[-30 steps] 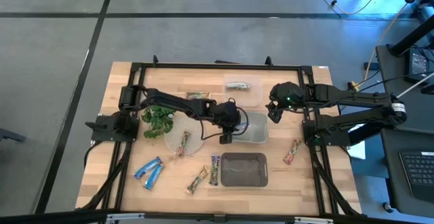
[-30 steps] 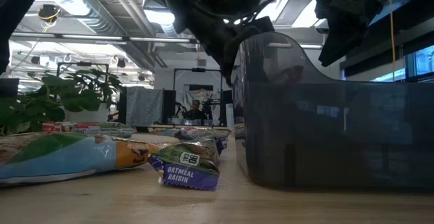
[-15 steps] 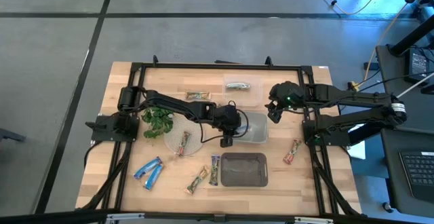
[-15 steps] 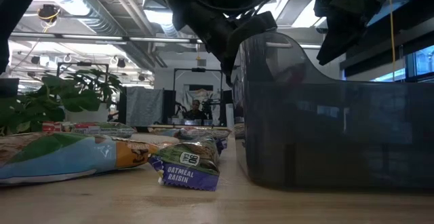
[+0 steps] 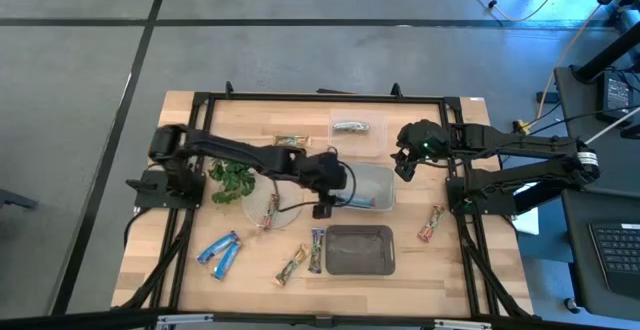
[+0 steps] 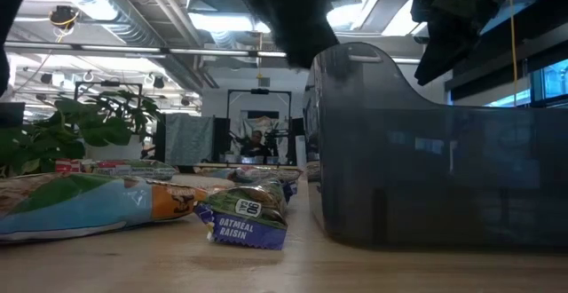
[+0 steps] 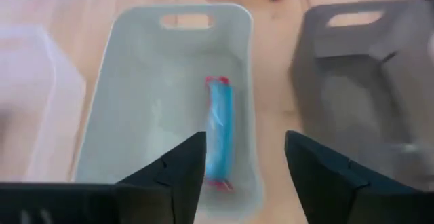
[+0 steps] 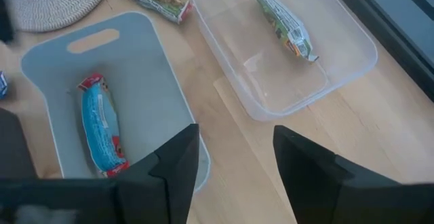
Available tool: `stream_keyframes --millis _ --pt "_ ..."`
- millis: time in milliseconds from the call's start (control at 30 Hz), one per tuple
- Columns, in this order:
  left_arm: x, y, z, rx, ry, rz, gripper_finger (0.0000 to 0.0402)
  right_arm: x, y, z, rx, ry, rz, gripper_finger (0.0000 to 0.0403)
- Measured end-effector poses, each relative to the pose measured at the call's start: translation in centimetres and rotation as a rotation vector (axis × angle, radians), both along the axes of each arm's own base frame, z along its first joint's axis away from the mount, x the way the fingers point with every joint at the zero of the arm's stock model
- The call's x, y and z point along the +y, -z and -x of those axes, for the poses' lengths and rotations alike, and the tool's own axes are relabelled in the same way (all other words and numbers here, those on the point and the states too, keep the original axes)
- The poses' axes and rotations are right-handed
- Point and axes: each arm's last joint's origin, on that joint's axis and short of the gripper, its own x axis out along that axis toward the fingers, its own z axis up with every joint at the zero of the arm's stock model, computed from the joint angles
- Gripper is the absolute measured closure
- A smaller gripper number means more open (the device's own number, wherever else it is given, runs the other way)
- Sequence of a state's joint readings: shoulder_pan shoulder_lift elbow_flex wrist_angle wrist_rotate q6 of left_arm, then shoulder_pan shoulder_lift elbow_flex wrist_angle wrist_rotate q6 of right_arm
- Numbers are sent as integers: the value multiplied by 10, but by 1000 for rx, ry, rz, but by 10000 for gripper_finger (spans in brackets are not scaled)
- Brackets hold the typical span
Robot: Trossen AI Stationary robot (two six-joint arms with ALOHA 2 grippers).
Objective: Pick and place Granola Bars by type
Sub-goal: Put the blue granola bar into the black bin
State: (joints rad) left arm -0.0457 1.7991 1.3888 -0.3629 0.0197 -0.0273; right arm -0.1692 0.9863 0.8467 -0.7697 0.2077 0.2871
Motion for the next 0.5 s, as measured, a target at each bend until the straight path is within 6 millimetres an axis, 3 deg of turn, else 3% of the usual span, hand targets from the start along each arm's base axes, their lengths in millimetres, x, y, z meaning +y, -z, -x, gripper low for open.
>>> stream_keyframes --millis 100,233,500 --pt "-6 -18 18 42 -110 139 203 0 0 1 7 0 -1 211" --pt "-25 -25 39 111 -150 235 203 0 1 1 14 0 -3 211" --pt "-71 7 52 136 -201 206 209 1 1 2 9 12 -33 211"
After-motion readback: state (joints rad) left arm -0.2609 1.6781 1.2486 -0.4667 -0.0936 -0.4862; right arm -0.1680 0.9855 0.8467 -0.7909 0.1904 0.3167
